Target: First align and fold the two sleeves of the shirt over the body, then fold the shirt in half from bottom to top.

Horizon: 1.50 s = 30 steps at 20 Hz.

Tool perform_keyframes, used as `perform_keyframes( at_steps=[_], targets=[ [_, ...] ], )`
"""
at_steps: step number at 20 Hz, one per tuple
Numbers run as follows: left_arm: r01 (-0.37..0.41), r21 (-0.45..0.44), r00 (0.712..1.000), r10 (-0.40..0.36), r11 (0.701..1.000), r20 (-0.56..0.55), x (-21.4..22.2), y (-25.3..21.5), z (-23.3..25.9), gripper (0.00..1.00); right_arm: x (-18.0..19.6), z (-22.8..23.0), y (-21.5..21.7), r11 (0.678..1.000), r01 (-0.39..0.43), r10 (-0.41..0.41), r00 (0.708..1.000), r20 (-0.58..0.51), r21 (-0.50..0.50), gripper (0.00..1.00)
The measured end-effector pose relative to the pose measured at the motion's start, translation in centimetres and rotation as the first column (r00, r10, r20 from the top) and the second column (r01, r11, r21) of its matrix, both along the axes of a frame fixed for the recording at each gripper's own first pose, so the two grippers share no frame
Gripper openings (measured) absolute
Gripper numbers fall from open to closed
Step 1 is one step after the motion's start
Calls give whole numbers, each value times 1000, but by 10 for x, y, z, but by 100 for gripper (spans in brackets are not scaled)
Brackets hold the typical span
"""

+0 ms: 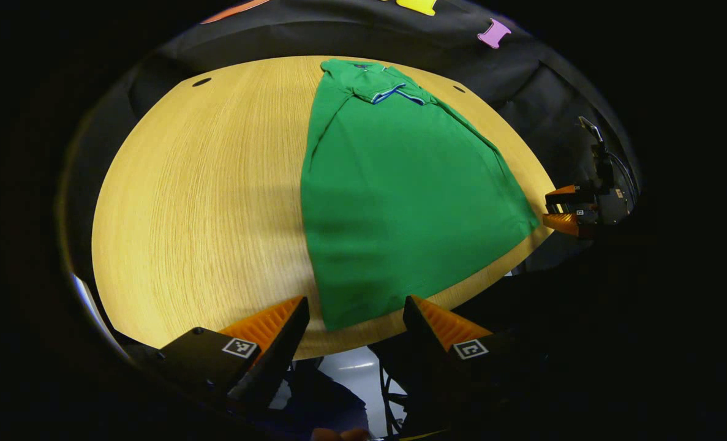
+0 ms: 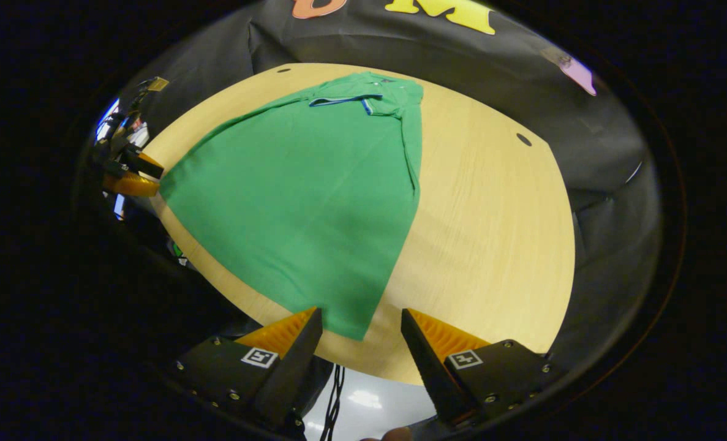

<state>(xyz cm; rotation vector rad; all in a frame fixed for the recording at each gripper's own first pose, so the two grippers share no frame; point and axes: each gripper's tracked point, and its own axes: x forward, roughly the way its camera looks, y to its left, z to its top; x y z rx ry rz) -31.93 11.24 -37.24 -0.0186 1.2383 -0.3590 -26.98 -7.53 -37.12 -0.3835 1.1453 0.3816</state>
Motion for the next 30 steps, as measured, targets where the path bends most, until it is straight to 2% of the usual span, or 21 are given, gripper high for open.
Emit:
perform_keyframes(
  at_steps=[6, 9, 11, 15, 16, 17, 18, 19, 21, 22, 23, 24, 25, 26, 28, 30],
  targets=[
    [-30, 8, 1000, 30, 1000, -8, 6, -2, -5, 99, -2, -7, 2, 1000, -28, 28, 999, -22, 3, 85],
    [9, 18, 1000, -9, 1000, -7, 4, -9, -6, 99, -3, -6, 1, 999, -49, 49, 998, -35, -4, 85],
    [21, 47, 1000, -21, 999, 1, 3, -6, -9, 93, -6, -7, 3, 998, -62, 62, 997, -50, -1, 85],
    [-10, 71, 1000, 9, 997, 11, 6, 1, -11, 79, -11, -9, 5, 997, -72, 74, 993, -87, 23, 84],
    [-8, 81, 1000, 7, 997, 14, 7, 4, -12, 70, -10, -8, 9, 997, -65, 69, 993, -95, 37, 86],
    [-10, 91, 1000, 9, 996, 16, 7, 7, -12, 72, -11, -10, 9, 997, -66, 70, 992, -102, 39, 75],
    [-10, 101, 1000, 9, 995, 20, 8, 10, -13, 54, -9, -9, 8, 997, -67, 71, 992, -102, 42, 75],
    [-8, 114, 1000, 5, 993, 25, 9, 12, -14, 41, -8, -10, 7, 997, -61, 65, 992, -105, 43, 73],
    [-9, 139, 999, 3, 990, 42, 11, 17, -15, 32, -7, -9, 6, 997, -63, 68, 992, -109, 45, 65],
    [-16, 136, 999, 9, 991, 46, 11, 16, -15, 19, -5, -7, 9, 996, -61, 68, 991, -112, 61, 67],
    [-26, 130, 999, 20, 991, 48, 11, 14, -16, 16, -4, -10, 10, 997, -55, 61, 992, -109, 63, 44],
    [-37, 128, 998, 32, 991, 46, 12, 13, -15, 7, -4, -11, 10, 996, -66, 73, 990, -122, 61, 20],
    [-54, 105, 998, 50, 993, 37, 13, 11, -14, 5, -2, -9, 13, 995, -66, 74, 990, -117, 73, 20],
    [-82, 76, 997, 81, 994, 20, 14, 7, -15, 3, -2, -6, 12, 996, -58, 67, 989, -130, 72, 0],
    [-137, 38, 990, 138, 990, -1, 19, 6, -13, 3, 0, -9, 13, 995, -45, 58, 988, -143, 90, 1],
    [-155, 28, 988, 155, 988, -4, 23, 11, -11, 3, 5, -4, 15, 993, -3, 21, 988, -151, 119, 1]
  ],
)
